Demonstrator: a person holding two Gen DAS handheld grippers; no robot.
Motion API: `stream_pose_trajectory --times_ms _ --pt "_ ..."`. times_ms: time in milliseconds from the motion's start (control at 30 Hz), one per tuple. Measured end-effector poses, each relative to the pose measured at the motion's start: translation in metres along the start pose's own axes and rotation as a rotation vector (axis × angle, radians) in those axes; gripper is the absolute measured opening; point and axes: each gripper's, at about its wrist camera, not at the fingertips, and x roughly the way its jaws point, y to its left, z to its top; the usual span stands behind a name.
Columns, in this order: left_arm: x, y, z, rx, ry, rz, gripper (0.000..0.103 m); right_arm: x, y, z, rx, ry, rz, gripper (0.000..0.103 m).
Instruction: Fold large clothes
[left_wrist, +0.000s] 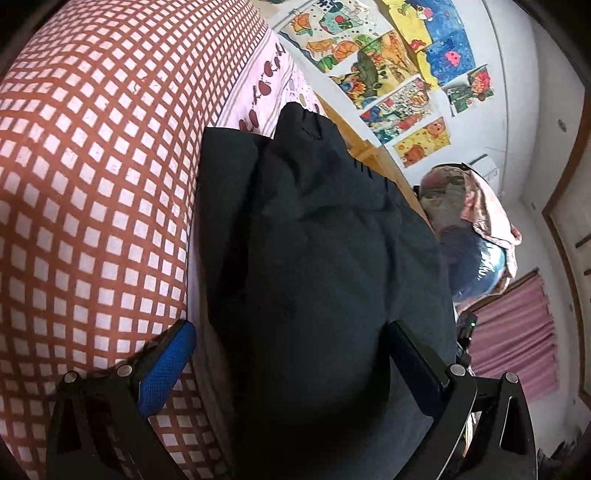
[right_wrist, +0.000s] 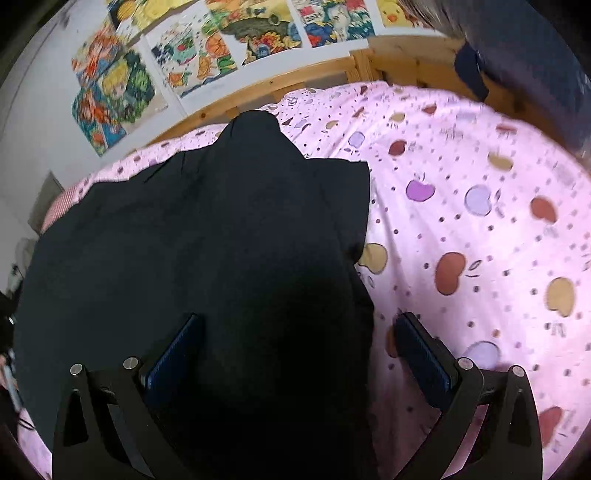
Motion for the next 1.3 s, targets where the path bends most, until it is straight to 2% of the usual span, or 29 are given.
stream_pose_trajectory --times_ms 100,200,433,833,1300 --pt "0.004 0.007 0.000 -0.007 0.022 -0.042 0.103 0.009 0.006 -0.005 -0.022 0.010 0.049 0.102" --pt "0.009 0.013 -0.002 -0.024 0.052 -0.084 0.103 0.014 0.010 -0.008 -0.039 0.011 0.064 0.102" --pt "0.012 0.008 -0.002 0.022 0.056 -0.125 0.103 0.028 0.000 -0.009 -0.017 0.022 0.133 0.102" --pt "0.026 -0.010 0.002 0.037 0.081 -0.055 0.103 0.039 0.004 -0.010 -0.038 0.032 0.131 0.102" --pt "0.031 -0.011 0.002 0.042 0.081 -0.039 0.103 0.041 0.004 -0.008 -0.042 0.032 0.130 0.102"
